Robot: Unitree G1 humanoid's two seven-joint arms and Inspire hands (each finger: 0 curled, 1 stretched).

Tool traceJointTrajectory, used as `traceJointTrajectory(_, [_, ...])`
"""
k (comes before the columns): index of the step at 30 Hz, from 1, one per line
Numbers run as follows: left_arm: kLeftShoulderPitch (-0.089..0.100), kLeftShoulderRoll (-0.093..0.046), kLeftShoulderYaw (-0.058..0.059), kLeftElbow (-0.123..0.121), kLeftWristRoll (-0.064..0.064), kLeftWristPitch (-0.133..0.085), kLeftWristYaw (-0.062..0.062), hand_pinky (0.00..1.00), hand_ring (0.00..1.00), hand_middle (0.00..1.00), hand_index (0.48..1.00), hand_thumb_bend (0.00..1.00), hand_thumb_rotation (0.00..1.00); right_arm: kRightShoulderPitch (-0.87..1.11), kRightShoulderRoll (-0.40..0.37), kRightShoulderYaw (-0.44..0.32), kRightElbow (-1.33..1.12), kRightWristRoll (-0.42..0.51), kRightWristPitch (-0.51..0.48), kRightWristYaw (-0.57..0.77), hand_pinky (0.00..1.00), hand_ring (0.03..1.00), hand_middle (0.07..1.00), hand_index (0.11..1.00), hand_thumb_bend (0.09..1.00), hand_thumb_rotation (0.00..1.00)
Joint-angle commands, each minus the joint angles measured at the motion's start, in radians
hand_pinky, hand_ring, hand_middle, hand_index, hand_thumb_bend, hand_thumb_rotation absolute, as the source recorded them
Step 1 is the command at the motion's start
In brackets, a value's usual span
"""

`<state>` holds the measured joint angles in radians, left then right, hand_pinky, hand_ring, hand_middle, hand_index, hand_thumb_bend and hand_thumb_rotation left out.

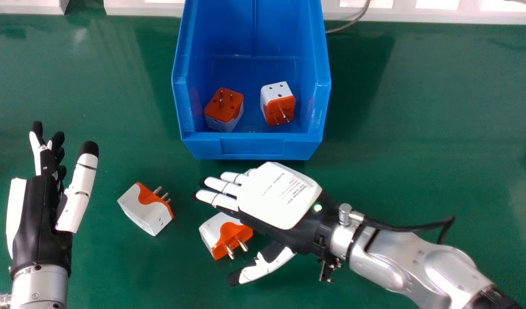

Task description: Pick all objects and put in blue box

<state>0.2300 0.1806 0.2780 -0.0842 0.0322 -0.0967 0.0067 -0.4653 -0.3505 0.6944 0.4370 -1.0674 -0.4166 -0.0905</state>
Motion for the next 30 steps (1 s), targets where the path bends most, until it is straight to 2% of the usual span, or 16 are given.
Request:
traceJointTrajectory(1, [0.001, 0.007, -0.002, -0.026, 0.006, -0.007, 0.004, 0.99, 0.99, 0.99, 0.957, 0.44, 0.80, -0.048, 0.021, 0.011, 0.023, -0.001, -0.009, -0.029, 0.75, 0.883, 0.922, 0.881, 0.457, 0.68])
traceJointTrajectory(6, [0.007, 0.003, -0.004, -0.042, 0.014, 0.004, 0.009, 0.99, 0.99, 0.97, 0.953, 0.47, 0.80, -0.085, 0.046, 0.039, 0.085, -0.015, -0.004, -0.034, 0.76, 0.889, 0.920, 0.873, 0.445, 0.66])
traceJointTrajectory(8, [0.005, 0.001, -0.001, -0.037, -0.001, -0.005, 0.001, 1.00, 0.99, 0.98, 0.957, 0.46, 0.79, -0.098, 0.052, 0.052, 0.106, -0.024, -0.001, -0.042, 0.76, 0.886, 0.915, 0.868, 0.440, 0.65])
traceJointTrajectory(9, [0.003, 0.001, 0.000, -0.036, -0.003, -0.005, 0.000, 1.00, 0.99, 0.98, 0.958, 0.46, 0.79, -0.105, 0.054, 0.060, 0.117, -0.029, -0.001, -0.049, 0.75, 0.884, 0.913, 0.865, 0.437, 0.65])
traceJointTrajectory(12, [0.006, 0.001, 0.000, -0.045, 0.004, 0.009, 0.006, 0.99, 0.99, 0.98, 0.955, 0.46, 0.80, -0.121, 0.063, 0.073, 0.152, -0.036, -0.001, -0.058, 0.74, 0.876, 0.901, 0.849, 0.423, 0.63])
traceJointTrajectory(13, [0.006, 0.002, 0.001, -0.046, 0.006, 0.011, 0.006, 0.99, 0.99, 0.98, 0.953, 0.46, 0.80, -0.127, 0.067, 0.078, 0.167, -0.040, 0.001, -0.068, 0.73, 0.865, 0.884, 0.832, 0.422, 0.59])
traceJointTrajectory(15, [0.006, 0.004, 0.003, -0.046, 0.002, 0.011, 0.002, 0.99, 0.99, 0.98, 0.953, 0.46, 0.80, -0.139, 0.081, 0.084, 0.207, -0.036, 0.000, -0.089, 0.66, 0.768, 0.768, 0.731, 0.437, 0.45])
traceJointTrajectory(16, [0.004, 0.002, 0.005, -0.045, -0.008, 0.012, -0.002, 1.00, 0.99, 0.98, 0.955, 0.46, 0.80, -0.144, 0.089, 0.080, 0.226, -0.021, -0.004, -0.086, 0.58, 0.657, 0.667, 0.632, 0.460, 0.33])
traceJointTrajectory(17, [0.003, 0.002, 0.006, -0.043, -0.011, 0.012, -0.003, 1.00, 0.99, 0.99, 0.955, 0.47, 0.79, -0.147, 0.098, 0.076, 0.245, -0.007, -0.005, -0.086, 0.48, 0.538, 0.560, 0.545, 0.482, 0.22])
traceJointTrajectory(19, [0.001, 0.001, 0.008, -0.039, -0.018, 0.004, -0.005, 0.99, 0.99, 0.98, 0.953, 0.47, 0.79, -0.147, 0.117, 0.058, 0.282, 0.031, -0.016, -0.102, 0.34, 0.399, 0.443, 0.501, 0.491, 0.17])
traceJointTrajectory(20, [0.003, 0.006, 0.007, -0.043, -0.010, 0.011, -0.004, 0.99, 0.99, 0.98, 0.953, 0.47, 0.78, -0.149, 0.122, 0.054, 0.296, 0.044, -0.018, -0.105, 0.26, 0.319, 0.379, 0.487, 0.492, 0.16])
traceJointTrajectory(22, [0.004, 0.010, 0.006, -0.049, -0.005, 0.022, -0.003, 0.99, 0.99, 0.98, 0.954, 0.47, 0.80, -0.154, 0.126, 0.051, 0.312, 0.062, -0.022, -0.100, 0.17, 0.222, 0.296, 0.476, 0.491, 0.16])
traceJointTrajectory(26, [0.001, 0.006, 0.010, -0.053, -0.016, 0.029, -0.006, 1.00, 0.99, 0.99, 0.955, 0.46, 0.78, -0.161, 0.127, 0.044, 0.341, 0.097, -0.040, -0.105, 0.11, 0.158, 0.225, 0.470, 0.490, 0.16])
traceJointTrajectory(27, [0.001, 0.006, 0.010, -0.056, -0.014, 0.038, -0.003, 1.00, 1.00, 0.99, 0.954, 0.46, 0.78, -0.161, 0.127, 0.041, 0.341, 0.110, -0.038, -0.093, 0.11, 0.154, 0.219, 0.470, 0.490, 0.16])
traceJointTrajectory(29, [0.000, 0.007, 0.010, -0.057, -0.010, 0.040, -0.001, 1.00, 0.99, 0.98, 0.951, 0.46, 0.78, -0.162, 0.124, 0.041, 0.341, 0.125, -0.036, -0.080, 0.11, 0.159, 0.228, 0.470, 0.489, 0.16])
traceJointTrajectory(30, [0.002, 0.010, 0.009, -0.059, -0.003, 0.040, 0.001, 1.00, 0.99, 0.98, 0.951, 0.46, 0.78, -0.162, 0.122, 0.042, 0.342, 0.130, -0.036, -0.083, 0.12, 0.167, 0.236, 0.470, 0.489, 0.16])
